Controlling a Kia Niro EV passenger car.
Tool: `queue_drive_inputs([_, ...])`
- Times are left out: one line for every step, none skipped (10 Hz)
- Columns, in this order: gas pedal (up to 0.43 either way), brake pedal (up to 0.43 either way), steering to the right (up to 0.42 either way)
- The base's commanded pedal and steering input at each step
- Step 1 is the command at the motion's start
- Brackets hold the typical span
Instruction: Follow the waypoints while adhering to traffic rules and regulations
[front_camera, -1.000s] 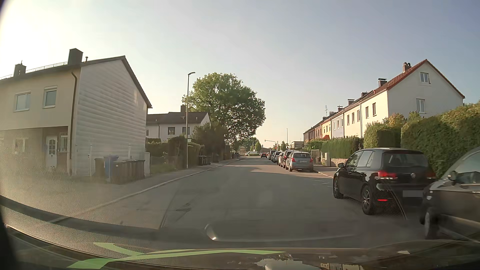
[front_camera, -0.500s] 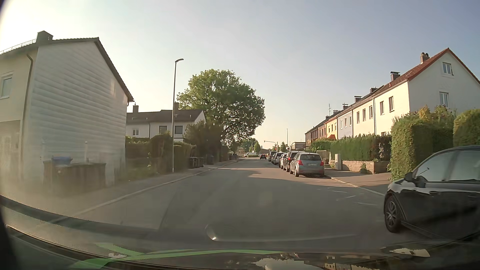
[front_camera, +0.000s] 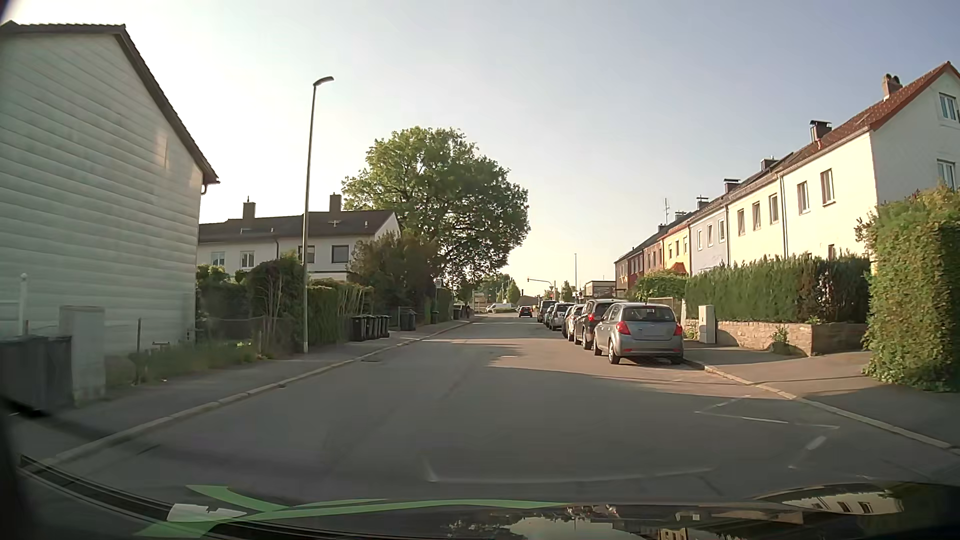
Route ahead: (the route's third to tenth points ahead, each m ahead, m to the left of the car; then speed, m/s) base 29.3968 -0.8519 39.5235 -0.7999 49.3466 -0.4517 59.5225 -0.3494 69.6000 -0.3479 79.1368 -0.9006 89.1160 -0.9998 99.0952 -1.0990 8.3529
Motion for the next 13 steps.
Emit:
queue_drive_inputs([0.047, 0.000, -0.003])
queue_drive_inputs([0.047, 0.000, -0.004])
queue_drive_inputs([0.047, 0.000, -0.003])
queue_drive_inputs([0.028, 0.000, -0.003])
queue_drive_inputs([0.028, 0.000, -0.004])
queue_drive_inputs([0.028, 0.000, -0.004])
queue_drive_inputs([0.028, 0.000, -0.003])
queue_drive_inputs([0.028, 0.000, -0.003])
queue_drive_inputs([0.028, 0.000, -0.004])
queue_drive_inputs([0.028, 0.000, -0.003])
queue_drive_inputs([0.028, 0.000, -0.003])
queue_drive_inputs([0.028, 0.000, -0.004])
queue_drive_inputs([0.028, 0.000, -0.003])
